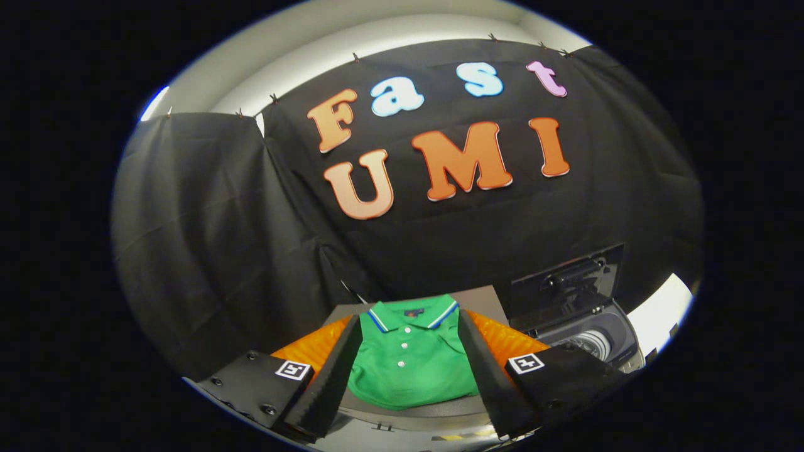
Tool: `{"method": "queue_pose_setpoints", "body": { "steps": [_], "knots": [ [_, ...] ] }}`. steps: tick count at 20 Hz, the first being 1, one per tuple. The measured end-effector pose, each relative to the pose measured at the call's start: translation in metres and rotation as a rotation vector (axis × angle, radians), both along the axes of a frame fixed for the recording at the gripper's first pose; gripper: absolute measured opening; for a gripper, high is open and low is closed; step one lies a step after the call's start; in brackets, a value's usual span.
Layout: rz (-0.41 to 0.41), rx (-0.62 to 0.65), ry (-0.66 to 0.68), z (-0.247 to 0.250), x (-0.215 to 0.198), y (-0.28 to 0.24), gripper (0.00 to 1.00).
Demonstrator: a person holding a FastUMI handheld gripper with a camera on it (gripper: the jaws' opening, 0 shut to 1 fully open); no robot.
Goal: Put the clothes into the washing machine and then close the washing machine lid.
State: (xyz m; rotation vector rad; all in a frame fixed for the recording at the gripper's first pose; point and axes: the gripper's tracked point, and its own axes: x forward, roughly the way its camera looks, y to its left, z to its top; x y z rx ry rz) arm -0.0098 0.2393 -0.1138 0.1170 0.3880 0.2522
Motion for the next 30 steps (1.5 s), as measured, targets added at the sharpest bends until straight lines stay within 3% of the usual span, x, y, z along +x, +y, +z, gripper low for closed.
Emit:
{"method": "queue_pose_setpoints", "body": {
  "steps": [5,14,20,25,30],
  "knots": [
    [0.030,-0.186,0.089,-0.046,0.004,0.011,0.99],
    [0.061,-0.266,0.192,-0.086,0.011,0.024,0.99],
    [0.080,-0.388,0.219,-0.117,0.014,0.019,0.97],
    [0.094,-0.332,0.193,-0.121,0.014,0.022,0.97],
    [0.124,-0.311,0.175,-0.125,0.019,0.017,0.87]
  ]
}}
